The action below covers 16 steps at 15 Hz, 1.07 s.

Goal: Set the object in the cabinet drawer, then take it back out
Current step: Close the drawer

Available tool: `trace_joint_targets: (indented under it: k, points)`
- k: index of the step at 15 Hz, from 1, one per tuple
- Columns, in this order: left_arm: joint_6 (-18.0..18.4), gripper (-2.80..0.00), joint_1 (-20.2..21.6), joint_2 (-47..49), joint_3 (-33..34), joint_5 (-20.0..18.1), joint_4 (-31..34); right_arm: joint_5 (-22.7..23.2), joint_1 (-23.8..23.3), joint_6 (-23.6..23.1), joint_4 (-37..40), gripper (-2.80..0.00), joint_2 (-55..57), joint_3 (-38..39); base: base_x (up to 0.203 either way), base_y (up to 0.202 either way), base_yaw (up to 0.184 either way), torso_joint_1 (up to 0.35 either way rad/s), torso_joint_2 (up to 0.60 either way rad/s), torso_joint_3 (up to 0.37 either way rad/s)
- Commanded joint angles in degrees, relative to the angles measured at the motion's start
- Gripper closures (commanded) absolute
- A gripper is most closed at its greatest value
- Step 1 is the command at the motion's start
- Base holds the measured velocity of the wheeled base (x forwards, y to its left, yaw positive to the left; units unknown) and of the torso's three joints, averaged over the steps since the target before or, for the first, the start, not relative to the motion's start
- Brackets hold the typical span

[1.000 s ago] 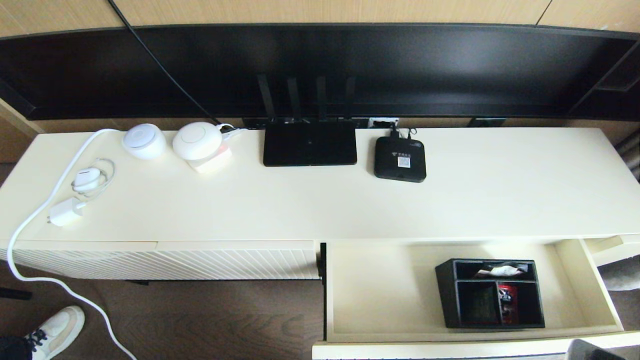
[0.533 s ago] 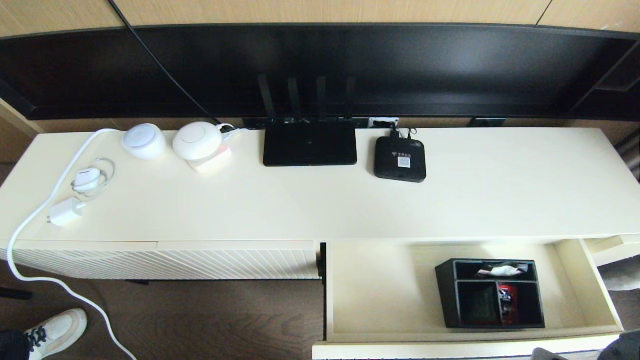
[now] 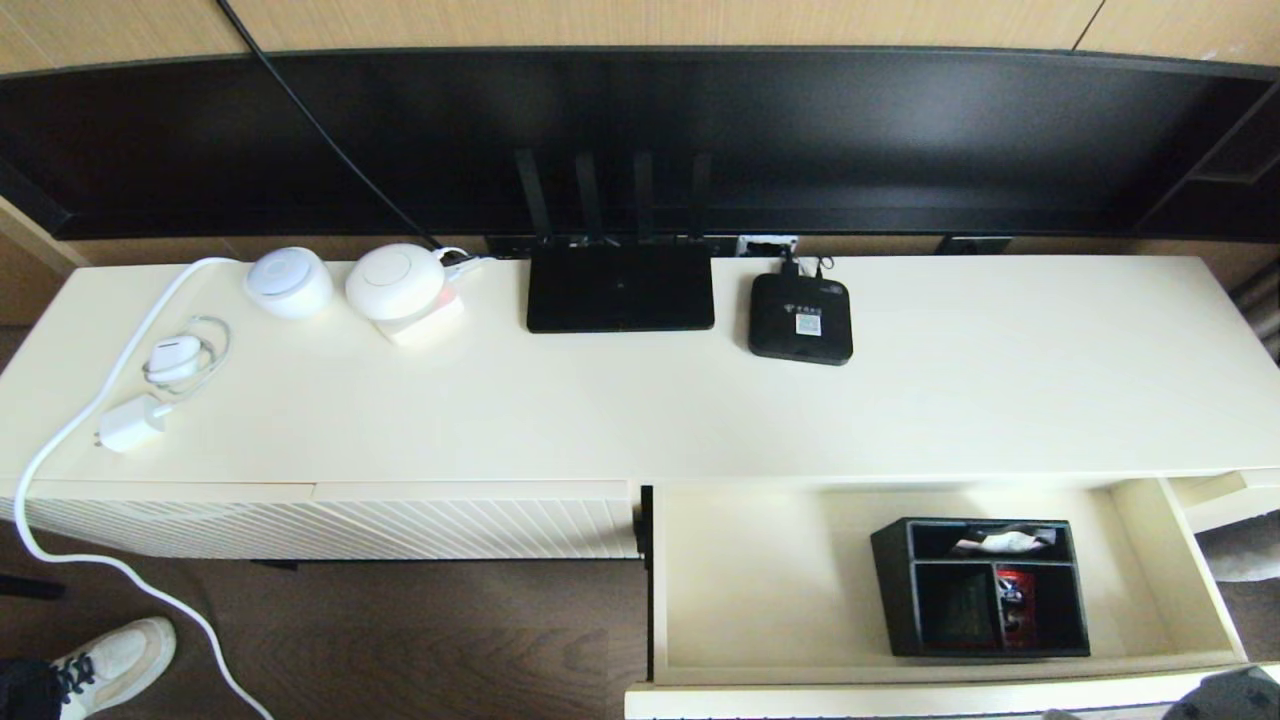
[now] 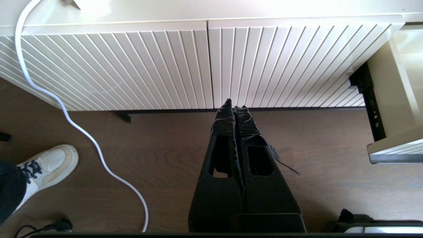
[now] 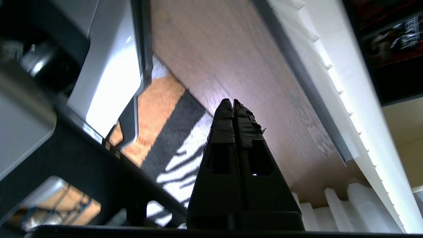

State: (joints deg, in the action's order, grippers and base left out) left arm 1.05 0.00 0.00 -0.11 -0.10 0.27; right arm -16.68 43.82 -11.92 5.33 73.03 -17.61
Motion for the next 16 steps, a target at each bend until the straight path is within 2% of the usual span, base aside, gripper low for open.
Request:
trace_joint_targets:
  k: [1,5,8,13,16]
  points:
    - [0.0,0.0,0.0,0.1,0.0,0.0,0.0,0.0,-1.7,0.0,-3.2,0.0,2.7,0.8,0.0,0.0,0.0,0.0,0.0,0.0]
    - [0.0,0.0,0.0,0.1,0.0,0.0,0.0,-0.1,-4.0,0.0,-15.1,0.0,6.3,4.8,0.0,0.0,0.0,0.0,0.0,0.0]
    - [0.0,0.0,0.0,0.1,0.0,0.0,0.0,-0.1,-6.4,0.0,-15.6,0.0,6.9,4.9,0.0,0.0,0.0,0.0,0.0,0.0]
    - [0.0,0.0,0.0,0.1,0.0,0.0,0.0,-0.1,-6.6,-0.1,-15.9,0.0,8.7,5.0,0.0,0.0,0.0,0.0,0.0,0.0]
    - [0.0,0.0,0.0,0.1,-0.1,0.0,0.0,-0.1,-7.7,0.0,-20.3,0.0,11.1,5.3,0.0,0.0,0.0,0.0,0.0,0.0]
